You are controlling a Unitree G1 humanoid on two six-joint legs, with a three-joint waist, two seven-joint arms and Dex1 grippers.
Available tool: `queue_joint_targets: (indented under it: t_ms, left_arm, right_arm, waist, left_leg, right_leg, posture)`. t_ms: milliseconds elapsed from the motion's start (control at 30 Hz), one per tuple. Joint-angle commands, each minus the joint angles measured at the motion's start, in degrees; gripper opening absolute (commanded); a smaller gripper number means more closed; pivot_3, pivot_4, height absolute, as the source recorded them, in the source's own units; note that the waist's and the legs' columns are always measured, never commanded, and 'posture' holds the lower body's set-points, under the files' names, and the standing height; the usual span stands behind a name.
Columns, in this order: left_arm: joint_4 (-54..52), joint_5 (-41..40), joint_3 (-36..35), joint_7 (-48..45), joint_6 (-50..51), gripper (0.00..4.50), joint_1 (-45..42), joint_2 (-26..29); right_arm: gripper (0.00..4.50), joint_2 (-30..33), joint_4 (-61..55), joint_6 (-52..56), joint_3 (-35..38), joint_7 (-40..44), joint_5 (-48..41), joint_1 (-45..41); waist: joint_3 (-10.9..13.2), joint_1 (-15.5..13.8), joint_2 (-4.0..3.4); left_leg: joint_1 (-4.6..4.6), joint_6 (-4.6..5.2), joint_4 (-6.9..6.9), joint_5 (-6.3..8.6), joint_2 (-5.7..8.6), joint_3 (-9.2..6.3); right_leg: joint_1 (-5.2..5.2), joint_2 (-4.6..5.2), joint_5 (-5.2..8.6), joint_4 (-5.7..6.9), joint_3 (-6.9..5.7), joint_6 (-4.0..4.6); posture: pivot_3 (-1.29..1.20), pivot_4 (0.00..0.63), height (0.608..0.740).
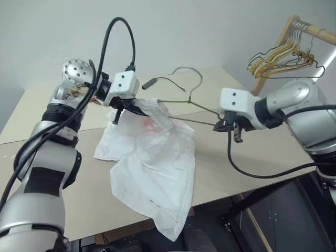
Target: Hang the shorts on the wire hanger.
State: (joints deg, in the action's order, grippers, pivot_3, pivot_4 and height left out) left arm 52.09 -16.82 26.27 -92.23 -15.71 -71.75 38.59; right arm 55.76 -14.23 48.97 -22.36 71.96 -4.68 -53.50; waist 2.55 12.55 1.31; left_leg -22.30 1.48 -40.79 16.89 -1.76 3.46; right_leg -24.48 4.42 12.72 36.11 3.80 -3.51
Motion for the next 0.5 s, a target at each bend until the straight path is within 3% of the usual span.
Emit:
queue_joint_targets:
  t_ms: [33, 267, 433, 500]
  left_arm:
    - [-5.11, -4.3, -1.21, -0.27, 3.13, 0.0, 1.82, 2.16]
    - [-12.05, -5.5, -9.02, 0.76, 12.62, 0.0, 10.47, 5.52]
    - [-16.93, -4.95, -14.18, 2.91, 18.04, 0.0, 15.38, 6.31]
    - [-19.18, -4.66, -15.89, 4.3, 19.96, 0.0, 17.3, 6.58]
  right_arm:
    - [1.8, 2.82, -0.47, 0.2, 5.15, -1.99, -0.03, 1.73]
    - [4.33, 5.32, -2.17, 9.87, 22.17, -9.38, -4.63, 10.07]
    - [4.48, 3.38, -6.16, 14.27, 35.24, -14.48, -8.56, 17.89]
    - [4.48, 0.08, -9.45, 11.86, 41.57, -16.21, -9.46, 26.88]
  waist:
    - [0.0, 0.09, 0.0]
    - [0.0, 0.85, 0.0]
    - [0.0, 0.88, 0.0]
    - [-0.07, 0.76, 0.11]
  left_leg:
    - [-0.01, 0.0, 0.0, 0.0, 0.0, 0.0]
    - [0.03, 0.0, -0.02, 0.0, -0.02, 0.0]
    - [0.12, 0.0, -0.03, 0.0, -0.02, -0.01]
    - [0.12, 0.0, -0.02, 0.0, -0.02, -0.02]
  right_leg:
    - [0.0, 0.01, 0.0, 0.0, 0.0, 0.0]
    - [0.0, 0.01, 0.0, 0.04, 0.02, 0.0]
    - [0.11, 0.01, 0.0, 0.06, 0.04, 0.0]
    - [0.13, 0.0, 0.0, 0.05, 0.04, 0.0]
  posture:
    - [-0.23, 0.0, 0.74]
    - [-0.24, 0.0, 0.74]
    - [-0.24, 0.0, 0.74]
    - [-0.23, 0.0, 0.74]
